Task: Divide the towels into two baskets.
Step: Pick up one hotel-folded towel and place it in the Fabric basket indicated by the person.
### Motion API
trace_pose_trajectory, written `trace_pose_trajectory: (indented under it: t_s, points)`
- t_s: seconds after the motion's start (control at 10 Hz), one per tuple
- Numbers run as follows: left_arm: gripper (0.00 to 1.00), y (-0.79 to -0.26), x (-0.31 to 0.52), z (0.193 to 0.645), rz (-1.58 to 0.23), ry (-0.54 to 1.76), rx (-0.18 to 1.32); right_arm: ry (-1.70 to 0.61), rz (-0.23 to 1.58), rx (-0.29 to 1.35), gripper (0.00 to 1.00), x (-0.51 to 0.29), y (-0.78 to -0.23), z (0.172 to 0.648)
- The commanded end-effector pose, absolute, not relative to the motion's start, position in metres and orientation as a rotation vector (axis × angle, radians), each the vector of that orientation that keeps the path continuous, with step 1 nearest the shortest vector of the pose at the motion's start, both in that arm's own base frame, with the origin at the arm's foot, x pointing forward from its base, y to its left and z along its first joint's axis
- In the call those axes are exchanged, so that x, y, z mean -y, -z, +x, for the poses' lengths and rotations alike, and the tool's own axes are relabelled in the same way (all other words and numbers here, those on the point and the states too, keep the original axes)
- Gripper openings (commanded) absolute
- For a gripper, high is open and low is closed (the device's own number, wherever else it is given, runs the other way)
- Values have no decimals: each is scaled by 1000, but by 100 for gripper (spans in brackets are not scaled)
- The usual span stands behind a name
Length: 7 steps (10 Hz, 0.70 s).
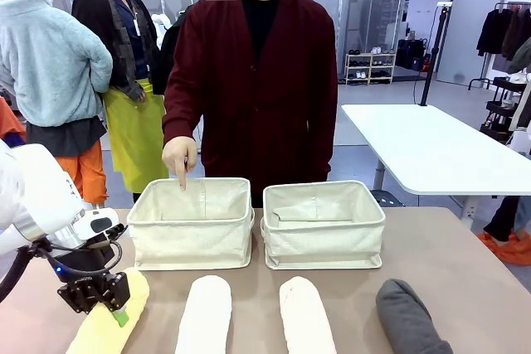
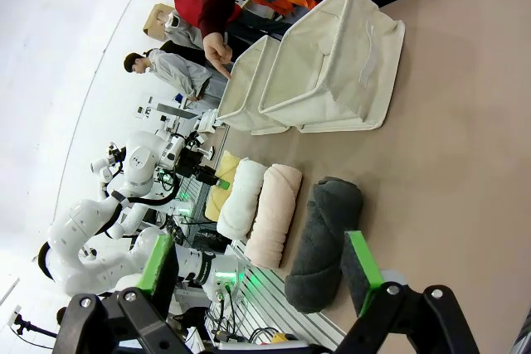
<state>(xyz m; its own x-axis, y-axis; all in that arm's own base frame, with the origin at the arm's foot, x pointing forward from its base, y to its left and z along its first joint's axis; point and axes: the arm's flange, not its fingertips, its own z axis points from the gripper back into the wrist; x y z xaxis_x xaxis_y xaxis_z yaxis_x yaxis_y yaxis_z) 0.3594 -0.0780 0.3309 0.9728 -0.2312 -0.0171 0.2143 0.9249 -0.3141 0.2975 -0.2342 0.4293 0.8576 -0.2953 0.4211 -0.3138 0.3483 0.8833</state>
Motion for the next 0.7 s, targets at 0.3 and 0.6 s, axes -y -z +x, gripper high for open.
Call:
trace_pose_trajectory:
  t_s: [0.3, 0.6]
  points:
    - [46, -331, 78, 359, -316, 229, -54, -18, 1240, 587, 100, 233, -431, 294]
    - [46, -375, 99, 347, -210, 493, 16, -18, 1240, 587, 100, 233, -431, 294]
